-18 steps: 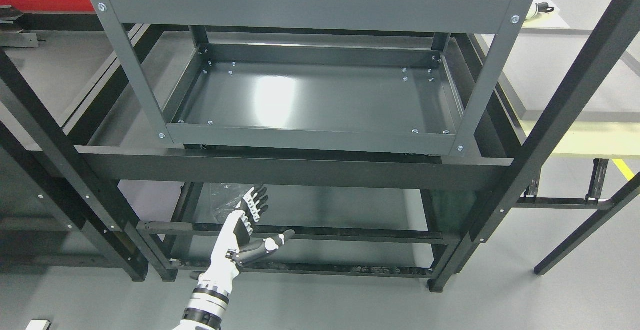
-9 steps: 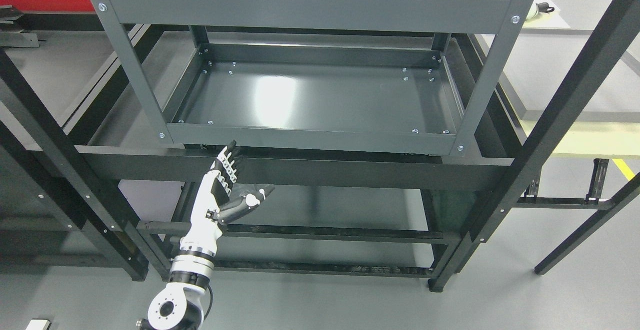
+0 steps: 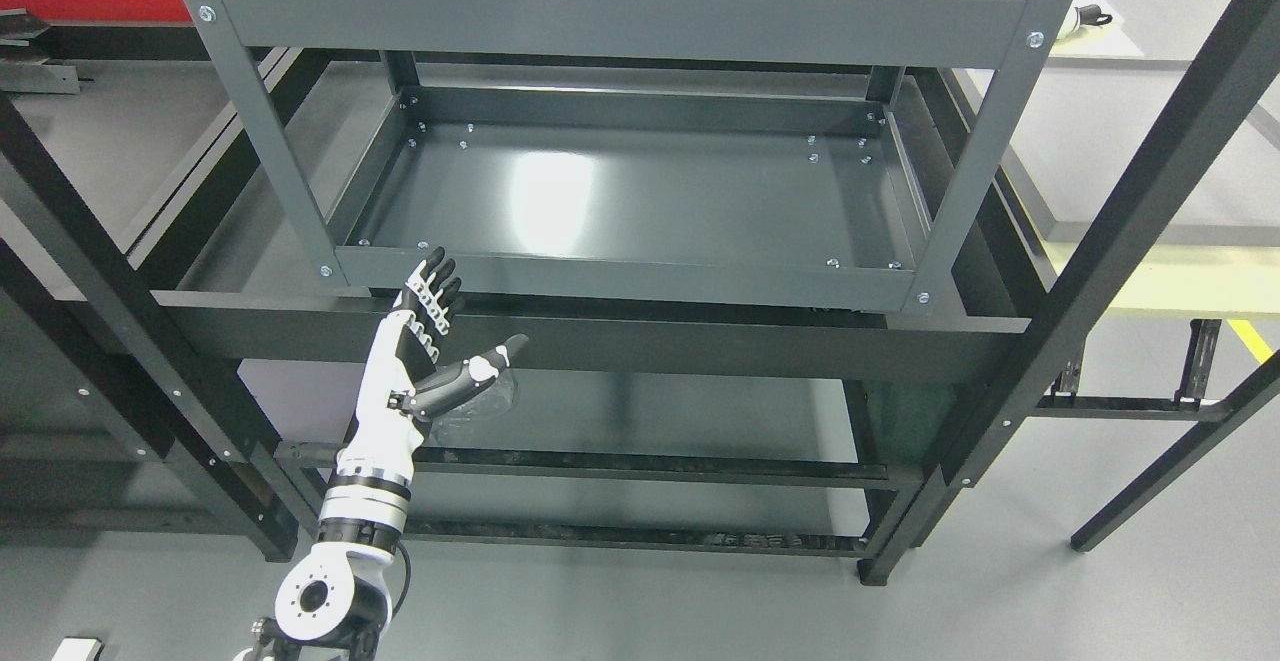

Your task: Place yellow IKEA cup on middle right shelf

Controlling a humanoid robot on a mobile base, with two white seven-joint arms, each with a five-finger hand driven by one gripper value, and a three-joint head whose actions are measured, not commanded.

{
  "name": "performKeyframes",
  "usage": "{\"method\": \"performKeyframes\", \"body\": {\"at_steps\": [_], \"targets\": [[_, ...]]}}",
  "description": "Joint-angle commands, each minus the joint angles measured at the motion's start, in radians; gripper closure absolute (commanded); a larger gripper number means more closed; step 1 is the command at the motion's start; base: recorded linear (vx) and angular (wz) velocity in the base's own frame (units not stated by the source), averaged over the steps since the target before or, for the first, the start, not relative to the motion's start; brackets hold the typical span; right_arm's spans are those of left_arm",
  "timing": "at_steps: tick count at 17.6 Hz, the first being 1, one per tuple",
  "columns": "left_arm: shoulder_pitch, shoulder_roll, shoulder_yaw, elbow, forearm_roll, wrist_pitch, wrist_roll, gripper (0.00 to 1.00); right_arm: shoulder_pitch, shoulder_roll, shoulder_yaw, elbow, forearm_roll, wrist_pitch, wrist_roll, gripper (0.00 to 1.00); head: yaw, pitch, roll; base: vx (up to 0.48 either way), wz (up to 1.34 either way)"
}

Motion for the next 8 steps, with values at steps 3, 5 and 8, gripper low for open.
{"method": "performKeyframes", "body": {"at_steps": [3, 5, 8], "targets": [[0.002, 0.016, 0.06, -0.013, -0.001, 0.034, 0.0, 0.01, 0.014, -0.017, 0.017, 0.0, -0.025, 0.001, -0.001, 0.01, 0.0, 0.0, 0.0, 0.0, 0.0], [0.005, 0.016, 0.061, -0.013, -0.002, 0.059, 0.0, 0.01, 0.014, -0.017, 0.017, 0.0, -0.025, 0.001, -0.001, 0.01, 0.0, 0.0, 0.0, 0.0, 0.0], [0.005, 0.016, 0.061, -0.01, -0.002, 0.068, 0.002, 0.01, 0.014, -0.017, 0.017, 0.0, -0.025, 0.001, -0.001, 0.01, 0.0, 0.0, 0.0, 0.0, 0.0]]}}
